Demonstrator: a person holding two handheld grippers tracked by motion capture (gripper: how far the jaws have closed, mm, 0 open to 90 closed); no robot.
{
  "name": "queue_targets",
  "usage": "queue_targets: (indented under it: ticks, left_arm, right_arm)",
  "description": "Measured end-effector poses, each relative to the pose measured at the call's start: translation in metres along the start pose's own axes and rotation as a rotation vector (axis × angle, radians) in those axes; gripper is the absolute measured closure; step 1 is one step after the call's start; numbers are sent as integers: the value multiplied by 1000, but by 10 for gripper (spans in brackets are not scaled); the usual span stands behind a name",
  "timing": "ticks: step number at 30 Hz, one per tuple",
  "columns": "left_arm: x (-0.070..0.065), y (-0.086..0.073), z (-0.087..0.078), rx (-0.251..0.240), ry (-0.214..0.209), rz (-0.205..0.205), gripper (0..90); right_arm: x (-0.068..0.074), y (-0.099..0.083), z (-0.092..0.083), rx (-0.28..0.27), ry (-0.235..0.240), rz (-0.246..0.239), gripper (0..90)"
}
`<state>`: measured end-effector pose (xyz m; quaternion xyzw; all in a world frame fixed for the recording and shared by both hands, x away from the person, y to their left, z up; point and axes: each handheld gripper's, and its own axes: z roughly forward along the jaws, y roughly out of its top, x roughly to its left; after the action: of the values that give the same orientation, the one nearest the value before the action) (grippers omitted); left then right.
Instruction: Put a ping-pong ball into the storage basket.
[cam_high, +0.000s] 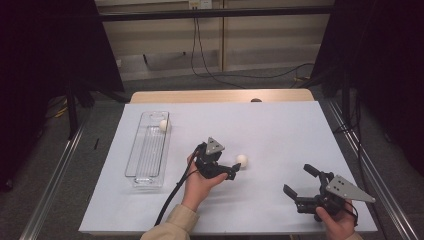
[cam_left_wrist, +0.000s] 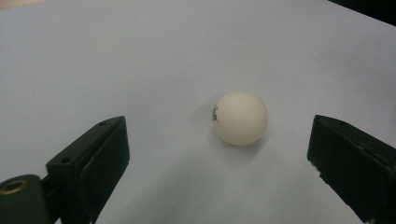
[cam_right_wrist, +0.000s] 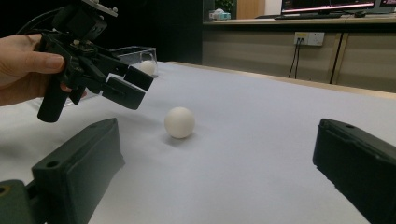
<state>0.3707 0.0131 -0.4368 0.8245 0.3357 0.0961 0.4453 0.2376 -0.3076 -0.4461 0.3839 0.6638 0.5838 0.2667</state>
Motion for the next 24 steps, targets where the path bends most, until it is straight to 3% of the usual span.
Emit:
queue_targets:
  ticks: [9,24]
  left_arm:
    - [-3,2,5,1,-7,14,58]
    - [-8,3,14,8,-32,-1,62]
  right_arm:
    - [0,0,0,0,-1,-1,9]
    - [0,0,0,-1,1,-1,9]
